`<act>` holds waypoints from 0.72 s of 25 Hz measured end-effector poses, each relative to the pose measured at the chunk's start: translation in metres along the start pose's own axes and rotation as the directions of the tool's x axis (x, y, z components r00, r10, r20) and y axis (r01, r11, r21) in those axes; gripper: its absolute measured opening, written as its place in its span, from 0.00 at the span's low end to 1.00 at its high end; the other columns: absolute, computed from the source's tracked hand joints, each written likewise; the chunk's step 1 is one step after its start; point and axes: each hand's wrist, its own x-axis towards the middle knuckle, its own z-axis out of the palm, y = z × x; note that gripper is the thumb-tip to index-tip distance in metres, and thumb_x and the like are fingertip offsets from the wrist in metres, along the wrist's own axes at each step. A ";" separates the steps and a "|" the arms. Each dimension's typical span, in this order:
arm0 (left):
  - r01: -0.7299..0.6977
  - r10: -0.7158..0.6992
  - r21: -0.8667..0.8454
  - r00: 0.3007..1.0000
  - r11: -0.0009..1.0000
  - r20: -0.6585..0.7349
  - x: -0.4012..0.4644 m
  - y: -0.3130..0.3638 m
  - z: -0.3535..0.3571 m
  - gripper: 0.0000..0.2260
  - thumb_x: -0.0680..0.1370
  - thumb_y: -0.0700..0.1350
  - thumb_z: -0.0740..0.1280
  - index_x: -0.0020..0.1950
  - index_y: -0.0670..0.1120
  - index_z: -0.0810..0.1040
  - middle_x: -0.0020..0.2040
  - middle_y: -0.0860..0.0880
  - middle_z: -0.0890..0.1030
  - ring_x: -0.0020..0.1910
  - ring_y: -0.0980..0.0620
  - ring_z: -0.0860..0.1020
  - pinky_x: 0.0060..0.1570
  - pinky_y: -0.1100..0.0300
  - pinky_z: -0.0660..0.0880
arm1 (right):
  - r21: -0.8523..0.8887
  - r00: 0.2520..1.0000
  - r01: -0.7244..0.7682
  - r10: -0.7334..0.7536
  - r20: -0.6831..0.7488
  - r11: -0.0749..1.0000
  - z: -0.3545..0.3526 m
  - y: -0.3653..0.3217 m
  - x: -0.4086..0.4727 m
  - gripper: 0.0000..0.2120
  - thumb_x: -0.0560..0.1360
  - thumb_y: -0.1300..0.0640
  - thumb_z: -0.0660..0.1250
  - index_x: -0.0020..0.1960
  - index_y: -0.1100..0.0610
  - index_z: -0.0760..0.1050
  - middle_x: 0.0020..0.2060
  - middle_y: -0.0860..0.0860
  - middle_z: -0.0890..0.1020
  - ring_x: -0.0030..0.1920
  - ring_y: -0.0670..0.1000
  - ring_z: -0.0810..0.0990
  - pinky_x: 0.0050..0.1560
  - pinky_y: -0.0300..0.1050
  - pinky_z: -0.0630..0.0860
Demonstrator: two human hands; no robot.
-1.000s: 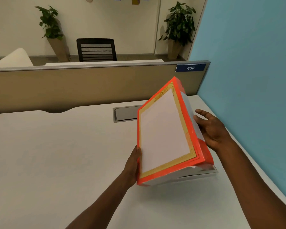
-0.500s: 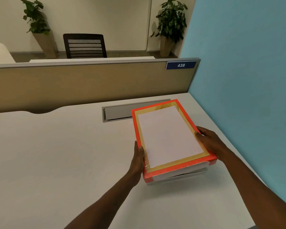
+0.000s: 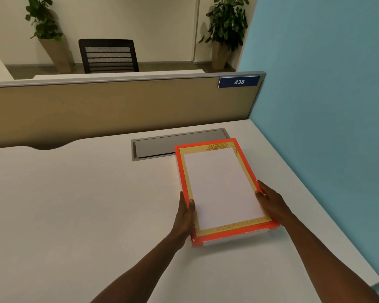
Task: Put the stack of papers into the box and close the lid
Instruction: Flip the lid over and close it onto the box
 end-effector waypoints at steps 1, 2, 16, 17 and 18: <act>-0.001 0.001 0.015 1.000 1.000 0.000 0.001 -0.002 -0.001 0.29 0.84 0.59 0.52 0.83 0.59 0.44 0.83 0.54 0.57 0.79 0.46 0.64 0.76 0.41 0.66 | -0.009 1.000 -0.009 0.009 -0.005 1.000 0.004 0.002 0.002 0.25 0.84 0.51 0.56 0.80 0.50 0.56 0.76 0.56 0.68 0.73 0.60 0.68 0.73 0.56 0.64; -0.003 0.003 0.035 1.000 0.999 -0.004 0.002 -0.003 -0.001 0.29 0.84 0.59 0.52 0.83 0.59 0.44 0.83 0.55 0.58 0.79 0.47 0.65 0.76 0.42 0.66 | -0.017 1.000 -0.015 0.015 -0.010 1.000 0.007 0.003 0.003 0.26 0.84 0.51 0.56 0.80 0.50 0.56 0.76 0.56 0.68 0.73 0.61 0.68 0.74 0.56 0.64; -0.060 0.088 0.382 0.995 0.922 -0.056 0.047 0.019 -0.013 0.28 0.87 0.45 0.52 0.84 0.48 0.44 0.82 0.46 0.62 0.78 0.40 0.66 0.76 0.38 0.65 | -0.136 0.998 0.044 -0.049 -0.035 0.990 0.025 0.005 0.019 0.29 0.83 0.48 0.58 0.80 0.50 0.52 0.75 0.57 0.69 0.71 0.63 0.71 0.72 0.56 0.66; -0.079 0.115 0.418 0.992 0.905 -0.060 0.048 0.016 -0.011 0.28 0.87 0.45 0.53 0.84 0.47 0.42 0.83 0.45 0.59 0.79 0.41 0.65 0.77 0.39 0.64 | -0.142 0.998 0.046 -0.052 -0.040 0.989 0.026 0.005 0.019 0.29 0.83 0.48 0.58 0.80 0.50 0.52 0.75 0.57 0.69 0.71 0.63 0.71 0.72 0.56 0.66; -0.097 0.141 0.453 0.988 0.886 -0.064 0.048 0.013 -0.009 0.29 0.87 0.44 0.53 0.83 0.46 0.41 0.84 0.46 0.57 0.80 0.41 0.62 0.78 0.40 0.62 | -0.152 0.997 0.052 -0.060 -0.045 0.987 0.028 0.006 0.019 0.29 0.83 0.48 0.58 0.81 0.51 0.52 0.74 0.58 0.69 0.71 0.63 0.71 0.72 0.56 0.67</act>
